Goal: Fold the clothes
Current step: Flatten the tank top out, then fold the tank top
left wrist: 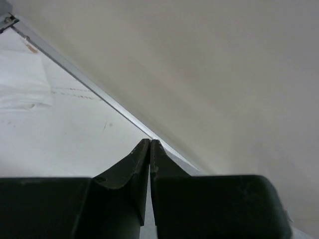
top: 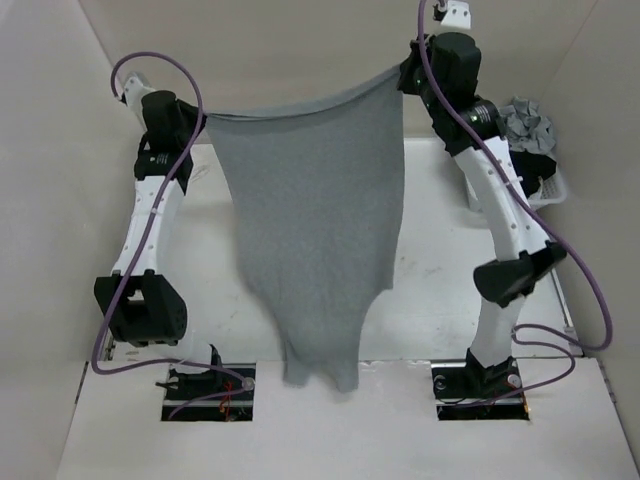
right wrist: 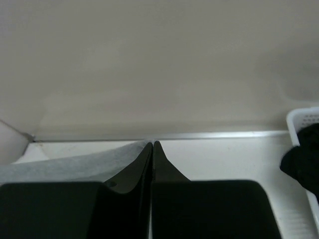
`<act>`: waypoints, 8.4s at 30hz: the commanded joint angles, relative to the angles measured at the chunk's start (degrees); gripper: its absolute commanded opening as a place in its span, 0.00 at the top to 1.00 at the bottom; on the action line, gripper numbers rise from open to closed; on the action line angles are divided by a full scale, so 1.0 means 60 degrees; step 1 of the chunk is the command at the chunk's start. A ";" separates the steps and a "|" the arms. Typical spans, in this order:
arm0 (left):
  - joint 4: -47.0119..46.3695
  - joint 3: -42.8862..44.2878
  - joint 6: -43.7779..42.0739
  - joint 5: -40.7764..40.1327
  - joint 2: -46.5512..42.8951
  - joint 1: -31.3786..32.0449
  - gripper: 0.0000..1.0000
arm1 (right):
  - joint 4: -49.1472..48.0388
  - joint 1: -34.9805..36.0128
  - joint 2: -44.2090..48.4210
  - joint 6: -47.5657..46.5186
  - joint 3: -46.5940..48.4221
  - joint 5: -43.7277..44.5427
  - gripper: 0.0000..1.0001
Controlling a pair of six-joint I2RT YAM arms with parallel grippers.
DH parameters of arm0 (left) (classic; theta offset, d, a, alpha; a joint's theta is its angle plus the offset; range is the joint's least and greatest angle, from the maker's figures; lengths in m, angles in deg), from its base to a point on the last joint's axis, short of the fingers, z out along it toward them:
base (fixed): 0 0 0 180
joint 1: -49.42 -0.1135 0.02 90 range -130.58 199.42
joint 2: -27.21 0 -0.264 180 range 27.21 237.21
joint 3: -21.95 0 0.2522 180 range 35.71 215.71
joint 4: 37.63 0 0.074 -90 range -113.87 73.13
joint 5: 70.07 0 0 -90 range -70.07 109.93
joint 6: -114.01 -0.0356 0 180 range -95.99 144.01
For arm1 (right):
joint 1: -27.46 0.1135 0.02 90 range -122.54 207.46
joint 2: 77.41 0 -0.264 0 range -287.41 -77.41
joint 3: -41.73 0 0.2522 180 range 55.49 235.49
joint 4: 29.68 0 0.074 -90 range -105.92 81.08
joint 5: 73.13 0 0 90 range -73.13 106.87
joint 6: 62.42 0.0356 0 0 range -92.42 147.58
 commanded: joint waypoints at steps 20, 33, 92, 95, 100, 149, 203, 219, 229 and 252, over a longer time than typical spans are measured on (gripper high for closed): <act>-0.1720 -0.1540 -0.0613 -0.0207 -0.3980 0.0684 0.97 | -0.1243 -0.0079 0.5598 0.0723 -0.5228 -0.0597 1.00; 0.2390 -0.9208 -0.0643 -0.0912 -1.1363 0.2267 0.97 | 0.1841 0.7273 1.2285 0.5524 -1.4733 0.2848 1.00; -0.5279 -1.0016 0.1291 0.1239 -0.1365 0.1405 0.60 | -0.6916 0.1257 0.6585 0.4590 -1.6930 -0.1913 0.89; -0.5689 -0.9899 0.1452 0.1462 -0.0662 0.1082 0.61 | -0.6974 0.1257 0.7157 0.4794 -1.7662 -0.1898 0.83; -0.6670 -0.9621 0.1950 0.1549 0.0393 0.0964 0.63 | -0.7018 0.1257 0.7948 0.5292 -1.8702 -0.1796 0.70; -0.6073 -1.2008 0.2024 0.1622 -0.3001 0.0642 0.98 | -0.7649 0.0612 0.5895 0.7609 -1.8777 -0.0799 1.00; -0.4431 -0.7990 0.1672 0.0319 -0.2456 0.0671 0.98 | -0.6049 -0.1570 0.3521 0.4589 -1.2766 -0.3846 1.00; -0.1211 -1.1758 0.1526 0.2017 -0.9064 -0.0412 0.98 | -0.5467 -0.0911 0.8651 0.5366 -1.7999 -0.3056 1.00; 0.0344 -1.3032 0.1628 0.2077 -1.0342 -0.0529 0.84 | -0.4821 -0.0238 0.9576 0.6391 -1.9436 -0.2645 0.92; -0.3317 -1.1584 0.1526 0.0554 -0.7267 0.2589 0.78 | -0.7499 -0.0618 0.5682 0.6903 -1.8792 -0.3582 0.66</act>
